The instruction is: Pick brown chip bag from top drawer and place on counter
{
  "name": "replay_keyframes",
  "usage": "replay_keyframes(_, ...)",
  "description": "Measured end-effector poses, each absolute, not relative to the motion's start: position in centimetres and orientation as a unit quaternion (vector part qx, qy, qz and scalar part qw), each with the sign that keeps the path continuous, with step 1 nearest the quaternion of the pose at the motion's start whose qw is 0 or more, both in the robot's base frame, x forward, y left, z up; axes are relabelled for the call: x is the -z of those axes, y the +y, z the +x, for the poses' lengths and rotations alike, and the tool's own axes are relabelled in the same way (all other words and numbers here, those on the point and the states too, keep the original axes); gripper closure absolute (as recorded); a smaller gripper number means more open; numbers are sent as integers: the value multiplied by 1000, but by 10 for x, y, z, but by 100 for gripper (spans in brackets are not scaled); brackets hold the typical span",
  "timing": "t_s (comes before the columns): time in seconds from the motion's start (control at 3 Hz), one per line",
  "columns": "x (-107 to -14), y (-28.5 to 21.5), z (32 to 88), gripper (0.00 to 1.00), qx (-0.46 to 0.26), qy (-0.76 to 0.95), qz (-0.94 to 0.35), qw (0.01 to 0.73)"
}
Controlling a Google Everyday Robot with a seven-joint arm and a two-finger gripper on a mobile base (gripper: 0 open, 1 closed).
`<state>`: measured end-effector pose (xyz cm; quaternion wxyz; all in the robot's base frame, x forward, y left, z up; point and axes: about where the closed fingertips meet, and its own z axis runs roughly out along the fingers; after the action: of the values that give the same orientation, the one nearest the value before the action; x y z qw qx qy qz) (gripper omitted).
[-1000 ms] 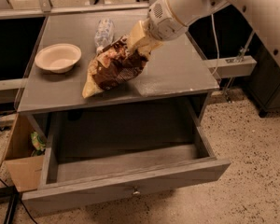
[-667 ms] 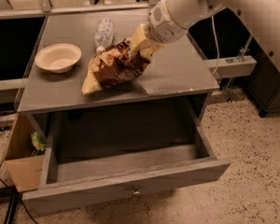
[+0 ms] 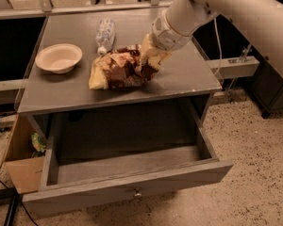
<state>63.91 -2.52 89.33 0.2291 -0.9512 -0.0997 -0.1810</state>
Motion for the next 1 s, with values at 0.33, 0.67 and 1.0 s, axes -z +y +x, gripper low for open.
replay_keyframes(0.33, -876, -34, 641, 100, 174, -84, -963, 190)
replay_keyframes(0.67, -872, -37, 641, 86, 173, -80, -965, 181)
replay_keyframes(1.0, -872, -37, 641, 64, 173, -80, -965, 181)
